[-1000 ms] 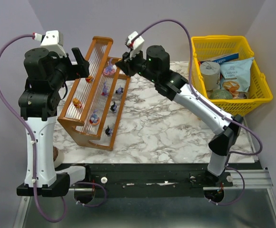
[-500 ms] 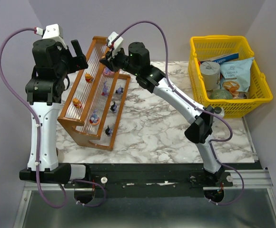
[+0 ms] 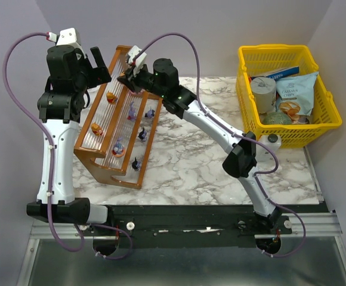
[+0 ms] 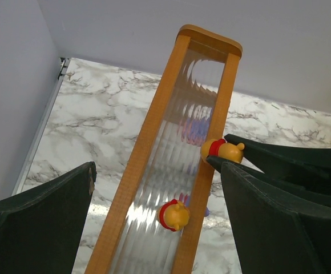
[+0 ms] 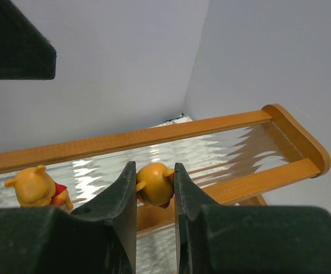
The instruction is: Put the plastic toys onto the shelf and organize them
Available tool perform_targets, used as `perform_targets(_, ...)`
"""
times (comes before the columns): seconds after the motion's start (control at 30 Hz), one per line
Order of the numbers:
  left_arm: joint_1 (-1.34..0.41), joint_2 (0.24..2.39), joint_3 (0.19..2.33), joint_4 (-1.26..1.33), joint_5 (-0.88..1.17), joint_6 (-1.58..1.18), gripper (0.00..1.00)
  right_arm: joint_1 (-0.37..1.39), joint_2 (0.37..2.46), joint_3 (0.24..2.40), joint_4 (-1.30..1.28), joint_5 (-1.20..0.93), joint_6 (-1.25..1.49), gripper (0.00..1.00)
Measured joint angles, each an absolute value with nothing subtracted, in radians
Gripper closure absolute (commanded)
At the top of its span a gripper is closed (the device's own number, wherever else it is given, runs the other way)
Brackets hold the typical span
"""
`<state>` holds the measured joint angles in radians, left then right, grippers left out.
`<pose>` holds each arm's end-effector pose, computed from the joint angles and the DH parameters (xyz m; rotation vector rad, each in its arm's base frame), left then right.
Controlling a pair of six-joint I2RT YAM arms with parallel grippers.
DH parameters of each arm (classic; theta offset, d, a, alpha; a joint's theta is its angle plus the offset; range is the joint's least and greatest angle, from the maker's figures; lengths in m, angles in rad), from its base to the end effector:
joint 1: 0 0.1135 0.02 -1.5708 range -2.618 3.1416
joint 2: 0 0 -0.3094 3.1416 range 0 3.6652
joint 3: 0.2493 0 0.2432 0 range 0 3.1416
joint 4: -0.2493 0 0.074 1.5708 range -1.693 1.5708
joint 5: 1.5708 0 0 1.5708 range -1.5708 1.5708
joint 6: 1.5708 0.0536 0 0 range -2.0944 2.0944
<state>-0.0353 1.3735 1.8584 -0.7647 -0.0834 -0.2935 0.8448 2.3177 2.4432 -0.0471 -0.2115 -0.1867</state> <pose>0.2623 -0.0048 0.5447 -0.2960 1.8285 -0.1520 0.3783 0.4431 0.4395 -0.9031 1.2385 0.6852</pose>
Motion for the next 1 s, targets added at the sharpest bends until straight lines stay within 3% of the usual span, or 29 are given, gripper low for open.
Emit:
perform_targets(0.77, -0.019, 1.388, 1.850, -0.763, -0.113, -0.299, 0.01, 0.863, 2.361, 2.448, -0.043, -0.197, -0.183, 0.94)
perform_targets(1.0, -0.017, 1.391, 1.845, -0.761, -0.113, -0.300, 0.01, 0.863, 2.364, 2.451, -0.038, -0.196, -0.183, 0.87)
